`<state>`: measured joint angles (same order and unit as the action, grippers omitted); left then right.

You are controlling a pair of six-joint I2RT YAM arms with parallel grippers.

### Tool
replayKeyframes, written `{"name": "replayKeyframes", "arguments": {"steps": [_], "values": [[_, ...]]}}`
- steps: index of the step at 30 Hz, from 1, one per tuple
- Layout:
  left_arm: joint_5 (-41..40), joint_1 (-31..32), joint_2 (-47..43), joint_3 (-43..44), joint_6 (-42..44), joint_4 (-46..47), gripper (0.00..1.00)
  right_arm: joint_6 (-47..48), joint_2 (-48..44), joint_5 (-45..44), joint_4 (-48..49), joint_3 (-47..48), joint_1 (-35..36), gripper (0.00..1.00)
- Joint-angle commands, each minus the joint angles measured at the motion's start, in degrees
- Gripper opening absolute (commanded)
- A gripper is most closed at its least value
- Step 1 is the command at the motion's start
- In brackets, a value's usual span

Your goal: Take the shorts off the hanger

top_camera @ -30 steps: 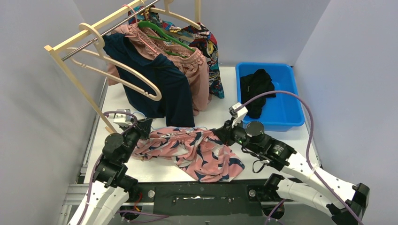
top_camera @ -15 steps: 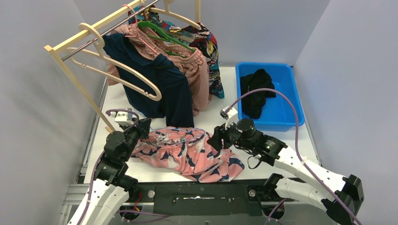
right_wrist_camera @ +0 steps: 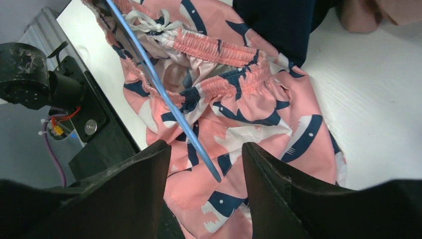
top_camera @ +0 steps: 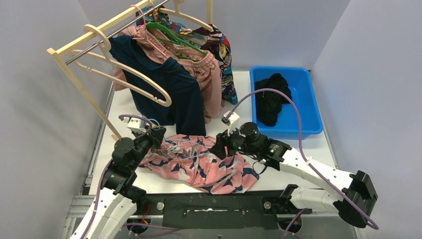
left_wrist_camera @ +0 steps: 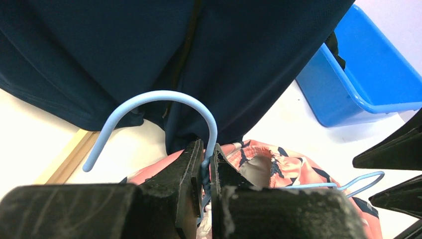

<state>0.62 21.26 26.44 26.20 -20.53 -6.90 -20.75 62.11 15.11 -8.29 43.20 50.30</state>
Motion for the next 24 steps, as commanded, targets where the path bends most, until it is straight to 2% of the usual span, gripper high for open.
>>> {"name": "replayKeyframes", "arguments": {"steps": [1, 4, 13, 18, 24], "values": [[2.0, -0.3, 0.1, 1.1, 0.9, 3.8, 0.0, 2.1, -0.6, 4.1, 3.1, 2.7, 0.5, 0.48], [1.4, -0.3, -0.1, 1.1, 0.9, 3.8, 0.0, 2.3, -2.5, 4.6, 3.8, 1.6, 0.4, 0.24], [1.3, -0.5, -0.9, 0.7, 0.9, 4.3, 0.01, 2.2, -5.6, 9.3, 5.9, 0.2, 0.4, 0.0], [1.2, -0.6, -1.7, 0.6, 1.0, 4.1, 0.3, 1.5, -8.0, 7.1, 4.7, -0.4, -0.4, 0.0], [2.8, -0.7, -3.0, 0.5, 1.0, 4.4, 0.59, -0.2, -14.2, 5.1, 4.0, -2.5, -2.5, 0.0]]}}
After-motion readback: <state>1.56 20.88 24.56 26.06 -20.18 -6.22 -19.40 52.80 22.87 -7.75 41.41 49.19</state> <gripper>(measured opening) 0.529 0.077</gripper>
